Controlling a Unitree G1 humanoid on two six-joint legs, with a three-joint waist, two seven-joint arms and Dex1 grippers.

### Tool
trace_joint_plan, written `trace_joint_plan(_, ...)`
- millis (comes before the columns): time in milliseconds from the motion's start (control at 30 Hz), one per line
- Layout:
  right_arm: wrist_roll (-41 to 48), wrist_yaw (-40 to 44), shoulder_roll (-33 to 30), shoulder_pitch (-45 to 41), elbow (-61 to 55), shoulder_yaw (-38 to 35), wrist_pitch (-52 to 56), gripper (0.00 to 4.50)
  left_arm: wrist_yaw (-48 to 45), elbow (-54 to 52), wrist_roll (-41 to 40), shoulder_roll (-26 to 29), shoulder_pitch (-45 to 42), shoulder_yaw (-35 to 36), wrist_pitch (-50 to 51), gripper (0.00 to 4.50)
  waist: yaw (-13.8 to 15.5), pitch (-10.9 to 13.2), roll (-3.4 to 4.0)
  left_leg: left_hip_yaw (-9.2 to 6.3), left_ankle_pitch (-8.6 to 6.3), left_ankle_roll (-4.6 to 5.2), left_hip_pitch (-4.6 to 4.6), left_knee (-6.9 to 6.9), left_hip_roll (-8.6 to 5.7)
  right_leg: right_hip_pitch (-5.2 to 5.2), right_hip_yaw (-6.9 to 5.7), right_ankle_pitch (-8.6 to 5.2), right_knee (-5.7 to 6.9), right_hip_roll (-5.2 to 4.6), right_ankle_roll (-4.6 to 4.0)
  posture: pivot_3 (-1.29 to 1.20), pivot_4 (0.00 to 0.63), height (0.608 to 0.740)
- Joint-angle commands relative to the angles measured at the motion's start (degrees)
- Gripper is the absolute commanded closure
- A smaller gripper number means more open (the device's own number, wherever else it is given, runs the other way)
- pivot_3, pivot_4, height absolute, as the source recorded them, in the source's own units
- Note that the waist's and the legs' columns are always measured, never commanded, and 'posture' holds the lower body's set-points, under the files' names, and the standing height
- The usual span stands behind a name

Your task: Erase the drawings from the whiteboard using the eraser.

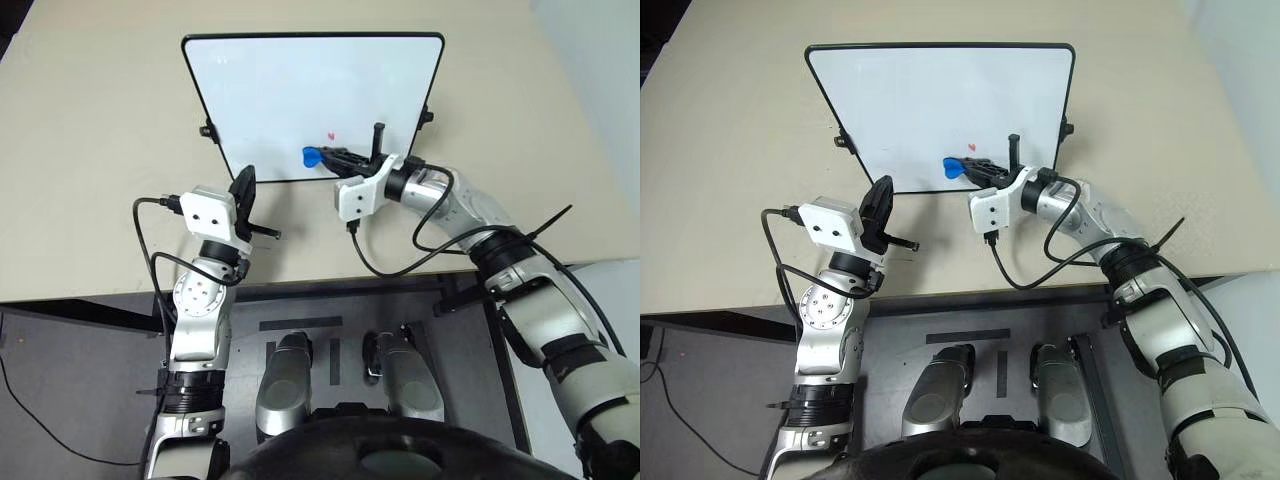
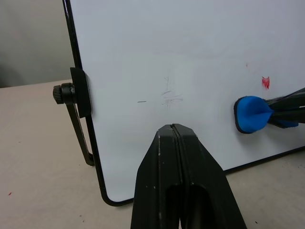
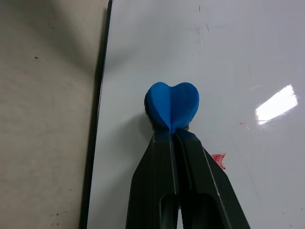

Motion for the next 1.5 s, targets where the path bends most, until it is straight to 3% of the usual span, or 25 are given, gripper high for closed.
trace_joint_plan(33,-1.3,-6.4,-0.9,-3.2,-0.6,-2.6,1.5,4.48,-0.1,-1.6,-0.1,0.3,-0.5,0.4,-1.1,4.50,0.0,0.0,0.01,0.00,0.02,-0.02,-0.03,-0.03,0.00,-0.04,0.00,0.00,0.00,0.00,0.01,0.00,0.150,0.740)
trace_joint_plan(433,-3.2,-13.4,-4.5,0.2,-10.7,-5.5,6.1,4.48,-0.1,-1.5,0.0,0.1,-0.6,0.1,-1.1,4.50,0.0,0.2,-0.01,0.24,0.10,-0.10,-0.18,-0.18,0.39,-0.21,-0.01,0.05,-0.05,0.02,0.10,0.00,0.150,0.740)
trace_joint_plan(933,-1.9,-3.4,-2.5,3.4,-4.8,-0.4,6.1,4.48,-0.3,-1.3,0.0,0.1,-1.0,0.0,-1.1,4.50,0.0,0.2,0.00,0.32,0.18,-0.13,-0.18,-0.19,0.42,-0.15,0.00,-0.32,-0.11,0.02,0.70,0.00,0.150,0.740)
trace_joint_plan(1500,-4.7,-18.0,-4.9,1.5,-12.8,-6.4,9.2,4.48,-0.4,-1.2,-0.1,0.0,-1.2,-0.2,-1.0,4.50,0.0,0.5,-0.06,0.32,0.17,-0.14,-0.25,-0.22,0.44,-0.23,0.00,-0.30,-0.12,0.02,0.68,0.00,0.150,0.740)
